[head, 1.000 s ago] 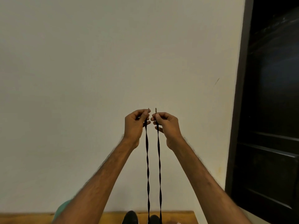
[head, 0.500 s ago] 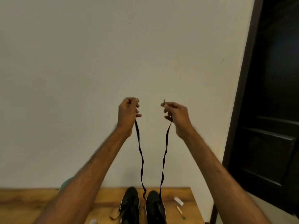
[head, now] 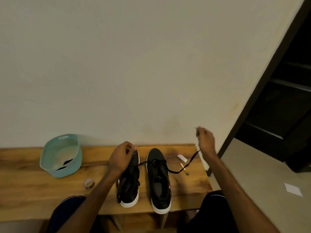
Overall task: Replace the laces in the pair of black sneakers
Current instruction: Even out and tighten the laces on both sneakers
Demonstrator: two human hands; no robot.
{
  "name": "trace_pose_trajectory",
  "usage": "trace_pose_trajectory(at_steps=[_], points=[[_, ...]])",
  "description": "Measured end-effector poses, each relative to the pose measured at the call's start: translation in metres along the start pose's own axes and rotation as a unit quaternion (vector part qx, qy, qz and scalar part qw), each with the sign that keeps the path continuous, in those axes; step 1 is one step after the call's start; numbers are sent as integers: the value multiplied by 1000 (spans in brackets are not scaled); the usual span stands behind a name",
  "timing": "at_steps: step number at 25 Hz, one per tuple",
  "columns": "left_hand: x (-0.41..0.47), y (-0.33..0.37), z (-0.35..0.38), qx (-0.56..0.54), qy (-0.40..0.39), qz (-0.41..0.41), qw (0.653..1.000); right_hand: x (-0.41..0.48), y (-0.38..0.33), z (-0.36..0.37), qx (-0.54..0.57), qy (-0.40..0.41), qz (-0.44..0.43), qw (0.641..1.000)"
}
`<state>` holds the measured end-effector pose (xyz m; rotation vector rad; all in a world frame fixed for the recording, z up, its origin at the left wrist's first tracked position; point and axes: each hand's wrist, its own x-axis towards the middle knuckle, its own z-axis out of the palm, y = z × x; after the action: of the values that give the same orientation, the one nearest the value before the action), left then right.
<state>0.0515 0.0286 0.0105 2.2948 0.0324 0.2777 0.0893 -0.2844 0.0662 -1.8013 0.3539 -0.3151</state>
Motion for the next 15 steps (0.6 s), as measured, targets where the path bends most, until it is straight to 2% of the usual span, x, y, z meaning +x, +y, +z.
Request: trace_pose_trajectory(at_steps=[4,7,10,13,15], points=[[4,-20,37,131,-82,52,987,45,-22,-67,17,196,-72,978],[5,-22,63,170,-126,76,974,50,-48,-101,31,241,-117,963],[-2,-22,86,170,-172,65,968,32,-47,-78,-20,151,-124,980],[-5,-24,102,169,-182,12,969,8,-15,-20,-89,9,-119,989],[-6,-23,111,182,-172,-19,968,-8,16,22,-134,-103,-114,979]])
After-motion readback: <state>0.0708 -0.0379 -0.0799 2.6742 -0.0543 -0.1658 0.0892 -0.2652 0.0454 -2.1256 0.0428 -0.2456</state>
